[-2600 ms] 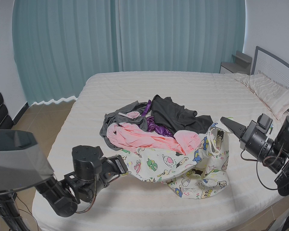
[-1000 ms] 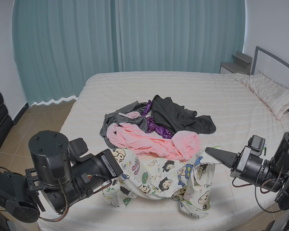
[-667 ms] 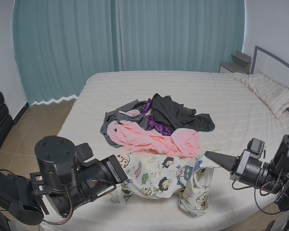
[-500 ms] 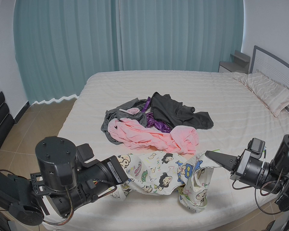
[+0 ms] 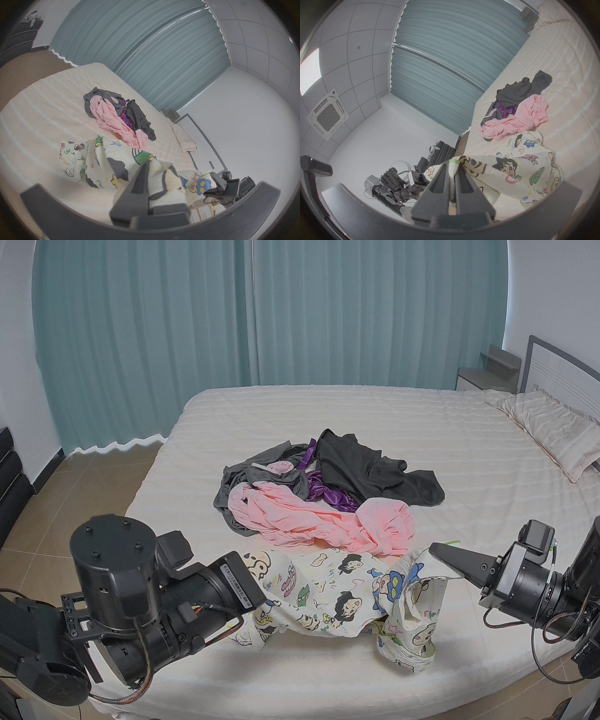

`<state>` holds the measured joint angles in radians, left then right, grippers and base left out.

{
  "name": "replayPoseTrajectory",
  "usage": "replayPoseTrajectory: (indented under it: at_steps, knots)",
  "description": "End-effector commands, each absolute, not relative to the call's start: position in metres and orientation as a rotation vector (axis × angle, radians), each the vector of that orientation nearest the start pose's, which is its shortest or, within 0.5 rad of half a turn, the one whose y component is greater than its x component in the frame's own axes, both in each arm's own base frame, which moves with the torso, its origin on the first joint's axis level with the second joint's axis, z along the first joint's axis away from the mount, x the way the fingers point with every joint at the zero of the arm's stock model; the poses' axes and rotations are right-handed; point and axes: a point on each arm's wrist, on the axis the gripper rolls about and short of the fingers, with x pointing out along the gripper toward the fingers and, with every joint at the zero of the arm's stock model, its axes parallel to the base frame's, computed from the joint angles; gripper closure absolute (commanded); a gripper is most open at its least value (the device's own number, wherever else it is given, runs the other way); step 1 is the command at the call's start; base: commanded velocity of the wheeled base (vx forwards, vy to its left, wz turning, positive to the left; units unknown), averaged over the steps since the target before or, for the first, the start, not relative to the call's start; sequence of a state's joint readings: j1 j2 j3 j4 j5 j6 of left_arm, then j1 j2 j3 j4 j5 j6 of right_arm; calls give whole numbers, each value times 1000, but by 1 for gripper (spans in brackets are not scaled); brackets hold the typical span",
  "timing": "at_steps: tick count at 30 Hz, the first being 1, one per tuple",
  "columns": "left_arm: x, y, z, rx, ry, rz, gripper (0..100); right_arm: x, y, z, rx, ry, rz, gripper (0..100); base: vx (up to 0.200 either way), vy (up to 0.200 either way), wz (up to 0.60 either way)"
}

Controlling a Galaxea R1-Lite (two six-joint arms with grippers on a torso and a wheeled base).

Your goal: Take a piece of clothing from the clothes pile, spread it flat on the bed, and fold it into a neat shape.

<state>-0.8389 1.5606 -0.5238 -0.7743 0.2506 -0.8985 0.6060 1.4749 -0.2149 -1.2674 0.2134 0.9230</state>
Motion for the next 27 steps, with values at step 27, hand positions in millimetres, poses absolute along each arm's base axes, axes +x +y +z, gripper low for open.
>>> replayPoseTrajectory:
  at_steps: [27]
  knots:
    - [172,-181,168,-776,399,-461,100,168,108,163,890,277,724,100,0,-200,0]
